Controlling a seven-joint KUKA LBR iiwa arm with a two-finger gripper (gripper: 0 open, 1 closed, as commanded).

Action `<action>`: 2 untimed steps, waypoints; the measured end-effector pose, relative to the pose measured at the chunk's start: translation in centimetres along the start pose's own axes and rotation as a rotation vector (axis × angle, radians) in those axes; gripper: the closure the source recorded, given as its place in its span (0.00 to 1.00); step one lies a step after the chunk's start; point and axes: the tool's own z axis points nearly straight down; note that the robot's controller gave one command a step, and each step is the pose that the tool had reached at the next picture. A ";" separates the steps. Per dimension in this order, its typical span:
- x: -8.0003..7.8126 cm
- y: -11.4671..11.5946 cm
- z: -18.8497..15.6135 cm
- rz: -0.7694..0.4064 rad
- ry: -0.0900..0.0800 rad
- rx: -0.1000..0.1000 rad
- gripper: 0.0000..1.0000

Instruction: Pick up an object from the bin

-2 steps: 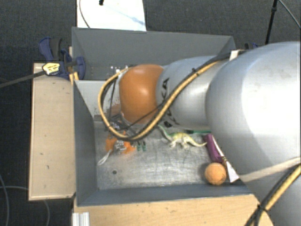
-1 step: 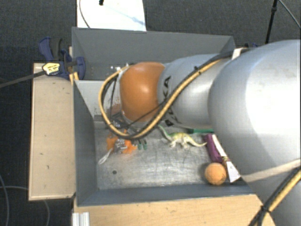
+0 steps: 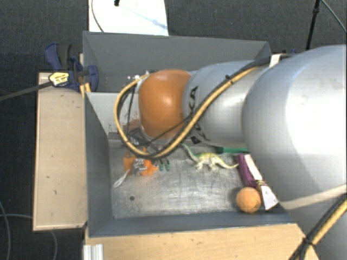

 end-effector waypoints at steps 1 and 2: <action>0.1 0.0 -0.5 0.001 0.003 0.001 1.00; 0.1 0.0 -1.4 0.002 0.004 0.001 1.00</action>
Offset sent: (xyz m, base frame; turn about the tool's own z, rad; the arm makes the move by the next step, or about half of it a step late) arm 0.0000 0.0000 0.0339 0.0000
